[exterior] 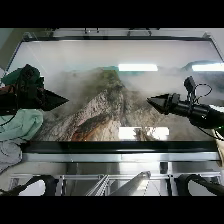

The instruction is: Fold the shirts.

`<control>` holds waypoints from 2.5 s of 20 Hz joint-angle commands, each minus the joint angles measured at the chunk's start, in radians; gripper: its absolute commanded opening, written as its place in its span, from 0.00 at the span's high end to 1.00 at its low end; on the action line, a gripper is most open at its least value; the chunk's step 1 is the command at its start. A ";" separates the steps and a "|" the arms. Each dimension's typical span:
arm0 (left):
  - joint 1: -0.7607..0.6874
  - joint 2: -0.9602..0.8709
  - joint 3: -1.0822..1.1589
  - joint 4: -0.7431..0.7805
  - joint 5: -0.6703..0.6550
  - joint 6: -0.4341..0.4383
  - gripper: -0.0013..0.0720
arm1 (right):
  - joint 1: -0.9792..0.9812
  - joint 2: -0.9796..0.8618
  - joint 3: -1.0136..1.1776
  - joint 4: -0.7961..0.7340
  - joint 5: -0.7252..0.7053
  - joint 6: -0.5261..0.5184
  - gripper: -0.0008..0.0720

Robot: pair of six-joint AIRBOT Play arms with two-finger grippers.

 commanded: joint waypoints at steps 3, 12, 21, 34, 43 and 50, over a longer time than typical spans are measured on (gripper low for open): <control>0.001 0.001 0.000 0.001 0.003 0.001 0.97 | 0.001 0.000 -0.001 0.000 0.000 0.001 0.68; 0.115 0.178 0.266 0.367 0.212 -0.140 0.98 | 0.001 0.000 -0.001 0.000 0.000 0.001 0.68; 0.245 0.073 0.372 0.674 0.707 -0.133 0.02 | 0.001 0.000 -0.001 0.000 0.000 0.001 0.68; 0.051 -0.898 1.159 1.321 0.869 -0.306 0.02 | 0.001 0.000 -0.001 0.003 -0.010 0.000 0.68; -0.048 -0.818 1.185 1.382 0.807 -0.306 0.95 | 0.001 0.000 -0.001 0.003 -0.011 0.001 0.68; -0.212 -0.353 1.103 0.725 0.602 -0.096 0.95 | 0.000 0.000 -0.001 0.121 -0.036 0.001 0.68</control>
